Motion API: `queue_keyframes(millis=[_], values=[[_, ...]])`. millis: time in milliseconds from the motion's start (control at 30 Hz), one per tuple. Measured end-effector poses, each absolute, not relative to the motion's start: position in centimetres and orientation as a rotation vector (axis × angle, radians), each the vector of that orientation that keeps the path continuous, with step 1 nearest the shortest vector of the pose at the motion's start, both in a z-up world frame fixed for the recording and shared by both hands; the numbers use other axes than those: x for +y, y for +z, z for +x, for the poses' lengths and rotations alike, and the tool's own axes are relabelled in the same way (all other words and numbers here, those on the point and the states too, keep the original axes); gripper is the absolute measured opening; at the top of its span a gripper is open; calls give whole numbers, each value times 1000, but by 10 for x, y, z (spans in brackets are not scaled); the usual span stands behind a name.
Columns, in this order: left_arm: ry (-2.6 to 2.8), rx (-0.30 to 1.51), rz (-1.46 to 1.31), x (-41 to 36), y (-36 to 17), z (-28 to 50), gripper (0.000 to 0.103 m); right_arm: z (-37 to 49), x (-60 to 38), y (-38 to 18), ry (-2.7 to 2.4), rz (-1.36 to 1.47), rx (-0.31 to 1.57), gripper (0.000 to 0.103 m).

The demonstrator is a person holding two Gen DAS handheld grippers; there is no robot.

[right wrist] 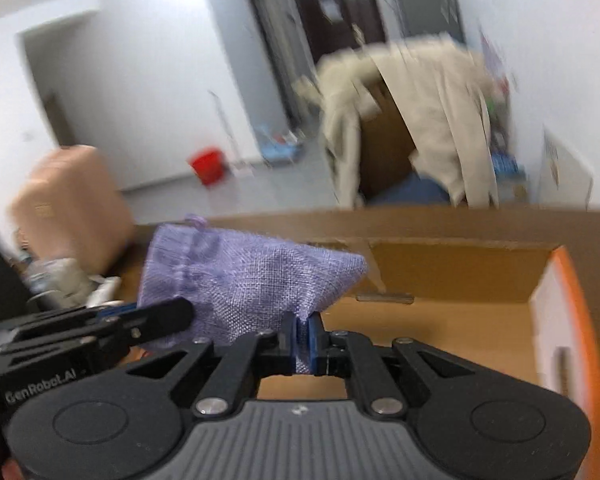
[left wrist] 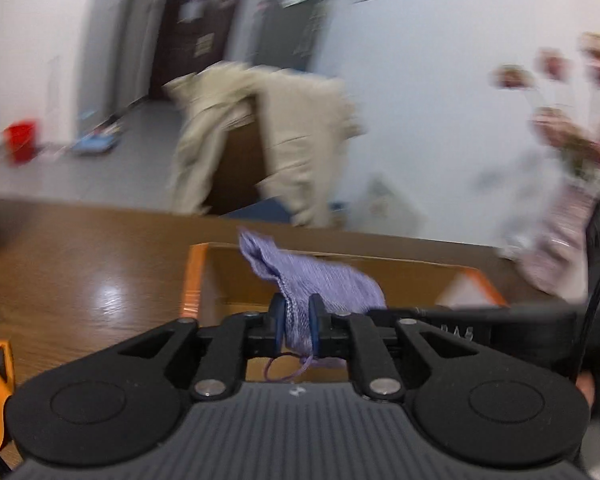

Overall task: Organize soft objects
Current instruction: 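Carry the lavender sachet into the cardboard box and open the right gripper, then move the right gripper back to the pink sponge block and grasp it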

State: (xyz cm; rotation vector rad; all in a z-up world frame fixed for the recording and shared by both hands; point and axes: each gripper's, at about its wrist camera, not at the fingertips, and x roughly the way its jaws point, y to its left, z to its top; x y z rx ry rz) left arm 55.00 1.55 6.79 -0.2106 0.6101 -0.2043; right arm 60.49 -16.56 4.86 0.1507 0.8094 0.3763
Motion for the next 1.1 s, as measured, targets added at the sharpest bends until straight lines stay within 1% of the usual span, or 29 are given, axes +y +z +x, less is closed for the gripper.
queue_keyframes(millis=[33, 67, 133, 167, 200, 233, 300, 367, 500, 533, 567, 600, 633, 767, 833, 900, 1000, 1033, 1100], values=[[-196, 620, -220, 20, 65, 557, 25, 619, -157, 37, 349, 118, 836, 6], [-197, 627, -224, 24, 63, 559, 27, 629, -151, 27, 305, 93, 856, 6], [-212, 600, -218, 33, 65, 552, 30, 641, -145, 14, 283, 110, 923, 15], [-217, 586, -210, 37, 67, 548, 32, 643, -146, 15, 295, 151, 932, 16], [-220, 576, -201, 40, 69, 541, 37, 638, -147, 16, 330, 149, 923, 20], [-212, 569, -191, 42, 73, 537, 38, 634, -146, 18, 360, 112, 924, 29], [-194, 560, -176, 42, 82, 529, 39, 625, -145, 27, 351, 66, 899, 34], [-189, 549, -168, 43, 97, 519, 42, 612, -152, 45, 334, 83, 864, 35], [-188, 490, -139, 36, 136, 488, 57, 587, -182, 90, 325, 131, 797, 49], [-190, 475, -130, 33, 143, 479, 63, 573, -189, 104, 325, 111, 769, 55], [-192, 458, -116, 30, 153, 465, 67, 561, -195, 114, 325, 89, 746, 58], [-192, 442, -103, 26, 161, 453, 73, 552, -207, 122, 325, 70, 729, 65], [-192, 427, -83, 21, 168, 441, 76, 537, -214, 133, 323, 46, 709, 69], [-189, 352, -12, 9, 190, 383, 82, 489, -238, 157, 345, -1, 662, 72], [-187, 294, -1, 11, 197, 342, 91, 455, -249, 167, 352, -13, 624, 81], [-202, 240, -10, 15, 199, 298, 99, 420, -260, 173, 361, -19, 574, 85], [-220, 195, -12, 21, 191, 241, 102, 365, -273, 176, 378, -32, 488, 88], [-209, 183, -8, 22, 186, 223, 103, 345, -278, 175, 374, -26, 456, 91], [-166, 155, 4, 25, 176, 193, 103, 313, -286, 172, 387, -5, 402, 92]])
